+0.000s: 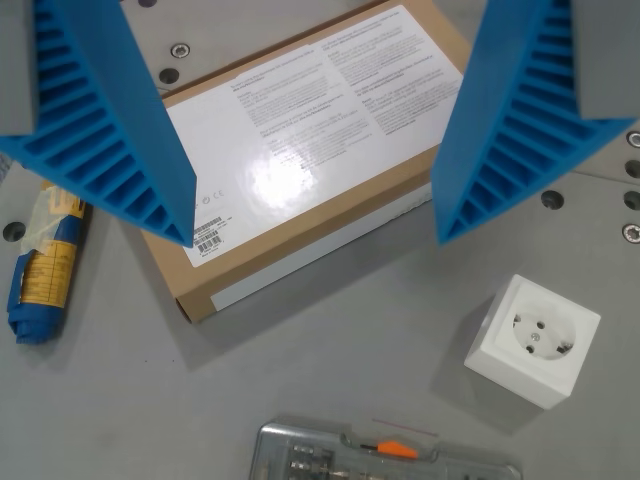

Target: Move above the white socket

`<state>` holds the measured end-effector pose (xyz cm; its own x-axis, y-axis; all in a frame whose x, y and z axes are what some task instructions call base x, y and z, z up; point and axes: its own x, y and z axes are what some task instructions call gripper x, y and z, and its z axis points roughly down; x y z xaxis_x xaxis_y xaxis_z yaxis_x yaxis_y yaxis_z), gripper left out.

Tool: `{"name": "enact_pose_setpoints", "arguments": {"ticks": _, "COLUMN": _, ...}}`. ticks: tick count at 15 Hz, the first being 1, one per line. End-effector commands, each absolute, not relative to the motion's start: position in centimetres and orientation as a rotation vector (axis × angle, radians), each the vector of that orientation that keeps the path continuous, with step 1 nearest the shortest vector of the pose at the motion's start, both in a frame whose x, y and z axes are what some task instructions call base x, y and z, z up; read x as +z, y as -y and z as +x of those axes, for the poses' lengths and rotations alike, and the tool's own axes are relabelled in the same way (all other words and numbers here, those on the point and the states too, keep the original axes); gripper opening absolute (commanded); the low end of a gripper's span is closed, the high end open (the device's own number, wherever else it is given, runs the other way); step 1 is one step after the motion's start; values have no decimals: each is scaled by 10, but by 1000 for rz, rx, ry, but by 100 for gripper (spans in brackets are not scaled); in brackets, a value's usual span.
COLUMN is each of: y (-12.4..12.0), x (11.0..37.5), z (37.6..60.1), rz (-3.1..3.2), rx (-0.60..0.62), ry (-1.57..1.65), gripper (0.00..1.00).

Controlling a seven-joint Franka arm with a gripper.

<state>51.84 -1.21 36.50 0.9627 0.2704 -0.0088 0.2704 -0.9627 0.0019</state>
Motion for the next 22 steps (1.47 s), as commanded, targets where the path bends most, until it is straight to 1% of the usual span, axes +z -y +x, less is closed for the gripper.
{"name": "enact_pose_setpoints", "arguments": {"ticks": 1, "y": 12, "x": 367, "z": 518, "rz": 3109, "rx": -7, "ry": -429, "gripper": 100}}
{"name": "enact_pose_setpoints", "arguments": {"ticks": 6, "y": 12, "x": 366, "z": 518, "rz": 3105, "rx": -6, "ry": -457, "gripper": 100}}
{"name": "enact_pose_setpoints", "arguments": {"ticks": 12, "y": 9, "x": 361, "z": 516, "rz": 3090, "rx": 8, "ry": -569, "gripper": 100}}
{"name": "enact_pose_setpoints", "arguments": {"ticks": 17, "y": 3, "x": 352, "z": 513, "rz": 3064, "rx": 55, "ry": -713, "gripper": 100}}
{"name": "enact_pose_setpoints", "arguments": {"ticks": 22, "y": -6, "x": 336, "z": 507, "rz": 3018, "rx": 122, "ry": -894, "gripper": 100}}
